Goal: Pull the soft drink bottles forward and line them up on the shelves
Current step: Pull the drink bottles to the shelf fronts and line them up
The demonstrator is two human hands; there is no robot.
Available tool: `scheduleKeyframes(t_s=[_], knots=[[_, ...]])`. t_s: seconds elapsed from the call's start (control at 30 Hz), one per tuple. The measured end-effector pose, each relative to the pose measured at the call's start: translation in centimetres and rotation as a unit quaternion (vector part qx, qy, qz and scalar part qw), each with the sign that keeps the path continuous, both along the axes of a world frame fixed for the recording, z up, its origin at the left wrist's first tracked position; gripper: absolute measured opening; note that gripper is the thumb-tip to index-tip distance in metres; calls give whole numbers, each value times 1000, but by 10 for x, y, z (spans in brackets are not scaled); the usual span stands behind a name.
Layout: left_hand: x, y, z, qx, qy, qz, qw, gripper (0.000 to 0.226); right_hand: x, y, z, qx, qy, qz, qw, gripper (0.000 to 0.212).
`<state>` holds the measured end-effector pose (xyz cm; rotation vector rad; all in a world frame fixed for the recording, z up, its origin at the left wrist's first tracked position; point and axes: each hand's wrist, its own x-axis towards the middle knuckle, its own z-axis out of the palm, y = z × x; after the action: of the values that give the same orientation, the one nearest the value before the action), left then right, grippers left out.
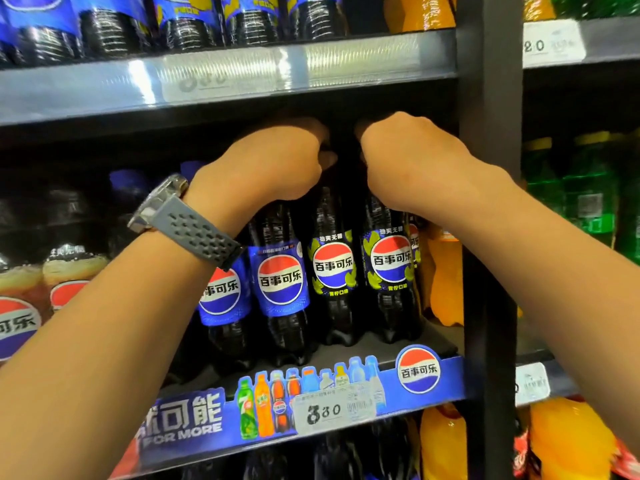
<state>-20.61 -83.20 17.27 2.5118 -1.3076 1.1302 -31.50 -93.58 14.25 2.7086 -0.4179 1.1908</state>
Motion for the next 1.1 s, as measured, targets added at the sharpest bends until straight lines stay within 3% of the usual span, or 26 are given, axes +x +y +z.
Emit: scheduleKeyframes(t_s=[0.1, 0.2, 0.27, 0.33, 0.4, 0.53, 0.67, 0.8, 0.9, 1.03, 1.1], knots=[[-2, 3, -7, 6, -22, 12, 1000, 37, -3, 5, -5, -17, -11, -11, 1000, 17], [-15, 10, -20, -35, -71, 1, 997, 38, -6, 8, -17, -115, -57, -34, 991, 34], [-28, 22, -36, -79, -122, -45, 988, 36, -14, 11, -33, -182, -106, -9, 978, 35], [-44, 44, -58, -102, -137, -120, 978, 35, -26, 14, -56, -189, -147, 40, 970, 31], [-53, 53, -87, -126, -111, -176, 970, 31, -38, 16, -85, -158, -173, 88, 968, 28], [-68, 42, -171, -216, 180, -213, 936, 19, -57, 20, -155, -61, -156, 175, 970, 24], [-98, 79, -247, -164, 79, -272, 945, 20, -65, 23, -224, 81, -99, 269, 955, 27], [-88, 80, -316, -168, 187, -209, 945, 20, -60, 23, -289, 240, -51, 255, 935, 22], [-70, 82, -350, -149, 250, -115, 950, 39, -48, 17, -323, 332, -8, 202, 921, 33], [-49, 78, -360, -107, 259, -56, 958, 69, -24, 6, -339, 321, 6, 135, 937, 12], [-39, 73, -359, -70, 261, -44, 962, 92, -12, 4, -340, 313, -10, 101, 944, 16]])
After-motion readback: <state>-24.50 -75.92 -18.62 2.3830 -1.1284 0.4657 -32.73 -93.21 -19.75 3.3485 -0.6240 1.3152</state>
